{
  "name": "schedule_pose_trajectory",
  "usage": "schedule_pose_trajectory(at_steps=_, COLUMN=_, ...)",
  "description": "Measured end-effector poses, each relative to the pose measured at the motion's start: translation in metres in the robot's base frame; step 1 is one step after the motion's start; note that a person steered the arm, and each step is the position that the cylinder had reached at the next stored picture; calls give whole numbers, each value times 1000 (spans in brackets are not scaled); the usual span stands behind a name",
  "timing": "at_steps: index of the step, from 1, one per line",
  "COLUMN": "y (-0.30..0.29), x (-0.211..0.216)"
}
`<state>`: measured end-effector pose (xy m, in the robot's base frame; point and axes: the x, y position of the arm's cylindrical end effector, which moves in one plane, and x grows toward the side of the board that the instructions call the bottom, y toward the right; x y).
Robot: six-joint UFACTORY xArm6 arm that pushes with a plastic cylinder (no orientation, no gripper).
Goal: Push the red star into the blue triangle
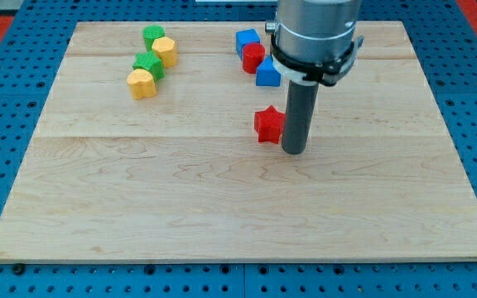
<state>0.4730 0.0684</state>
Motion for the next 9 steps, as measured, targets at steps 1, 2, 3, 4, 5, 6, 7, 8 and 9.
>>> schedule_pose_trajectory(at_steps=1, y=-10, x=-5)
schedule_pose_trajectory(at_steps=2, y=-21, x=-36)
schedule_pose_trajectory(at_steps=3, y=-25, x=-64)
schedule_pose_trajectory(at_steps=4, y=-25, x=-60)
schedule_pose_trajectory(at_steps=5, y=-30, x=-40)
schedule_pose_trajectory(at_steps=6, y=-50, x=-45)
schedule_pose_trajectory(at_steps=7, y=-52, x=-73)
schedule_pose_trajectory(at_steps=8, y=-52, x=-91)
schedule_pose_trajectory(at_steps=9, y=-52, x=-88)
